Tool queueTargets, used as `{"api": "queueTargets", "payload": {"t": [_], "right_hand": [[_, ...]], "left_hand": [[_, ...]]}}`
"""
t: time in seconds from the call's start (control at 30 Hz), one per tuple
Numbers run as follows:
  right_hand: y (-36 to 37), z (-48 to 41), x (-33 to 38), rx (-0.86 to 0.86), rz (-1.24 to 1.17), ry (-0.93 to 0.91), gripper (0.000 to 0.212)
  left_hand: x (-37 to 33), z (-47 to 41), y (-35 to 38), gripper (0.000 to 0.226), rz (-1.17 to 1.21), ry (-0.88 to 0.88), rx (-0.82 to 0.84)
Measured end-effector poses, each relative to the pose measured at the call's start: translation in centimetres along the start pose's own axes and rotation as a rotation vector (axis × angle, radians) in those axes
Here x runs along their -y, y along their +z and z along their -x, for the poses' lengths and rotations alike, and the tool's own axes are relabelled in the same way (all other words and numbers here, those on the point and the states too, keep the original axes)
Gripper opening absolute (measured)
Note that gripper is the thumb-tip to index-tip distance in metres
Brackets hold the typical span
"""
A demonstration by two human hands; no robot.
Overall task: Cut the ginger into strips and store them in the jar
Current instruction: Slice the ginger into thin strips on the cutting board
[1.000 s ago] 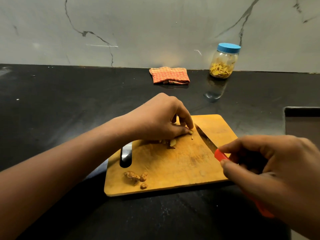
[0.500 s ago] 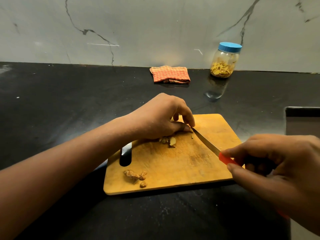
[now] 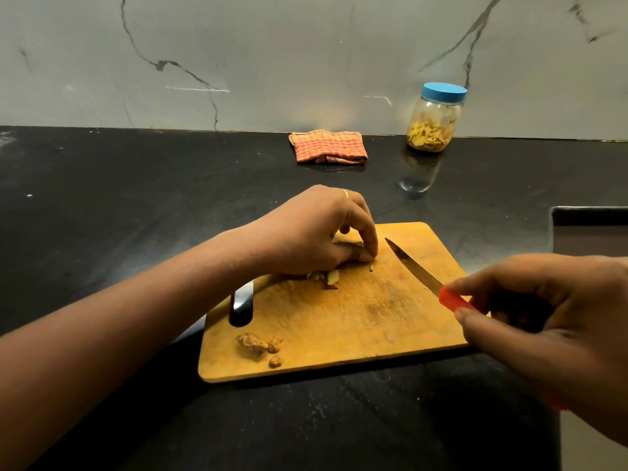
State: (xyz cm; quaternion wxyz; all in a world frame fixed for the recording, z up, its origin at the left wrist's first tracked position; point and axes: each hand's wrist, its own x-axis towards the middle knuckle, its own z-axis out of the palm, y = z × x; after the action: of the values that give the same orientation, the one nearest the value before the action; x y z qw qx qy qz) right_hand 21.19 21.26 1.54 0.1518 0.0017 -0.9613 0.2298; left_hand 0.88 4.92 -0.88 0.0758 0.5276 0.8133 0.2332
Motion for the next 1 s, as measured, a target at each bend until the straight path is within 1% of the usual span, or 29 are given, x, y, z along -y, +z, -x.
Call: {"api": "queueTargets", "payload": {"t": [0.1,0.17,0.23,0.27,0.3,0.5,0.67,0.8,1.0], "right_hand": [[-0.1,-0.2,0.4,-0.008,0.021,-0.005,0.017],[-0.1,-0.5,0.4,-0.006,-0.017,0.002,0.015],[0.0,-1.1,0.2,0.015,-0.021,0.004,0.015],[0.1,-1.3,0.0,0.023,-0.019,0.008,0.016],[0.1,-1.5,-0.2,0.031,-0.022,0.017,0.017],[0.4,-1.3,-0.9,0.047,-0.055,0.05,0.021],[0.3,-1.4,-1.2,0.045,-0.071,0.06,0.02],[0.5,-1.5,-1.0,0.032,-0.081,0.048,0.021],[0.7,-1.5,-0.7,0.051,-0.091,0.031,0.02]], "left_hand": [[0.0,0.0,-0.3,0.011,-0.042,0.008,0.001],[-0.1,0.2,-1.1,0.011,-0.026,0.003,-0.071],[0.0,0.3,-2.0,0.011,0.024,-0.035,-0.174],[0.0,0.2,-2.3,0.011,0.033,-0.062,-0.196],[0.1,0.0,-2.4,0.011,0.031,-0.089,-0.188],[0.0,-1.3,-1.4,0.015,0.018,-0.159,-0.007],[-0.6,-1.6,-2.0,0.02,-0.079,-0.168,0.129],[-0.9,-1.7,-2.0,0.023,-0.159,-0.124,0.122],[-0.5,-1.7,-1.9,0.018,-0.179,-0.048,0.078]]}}
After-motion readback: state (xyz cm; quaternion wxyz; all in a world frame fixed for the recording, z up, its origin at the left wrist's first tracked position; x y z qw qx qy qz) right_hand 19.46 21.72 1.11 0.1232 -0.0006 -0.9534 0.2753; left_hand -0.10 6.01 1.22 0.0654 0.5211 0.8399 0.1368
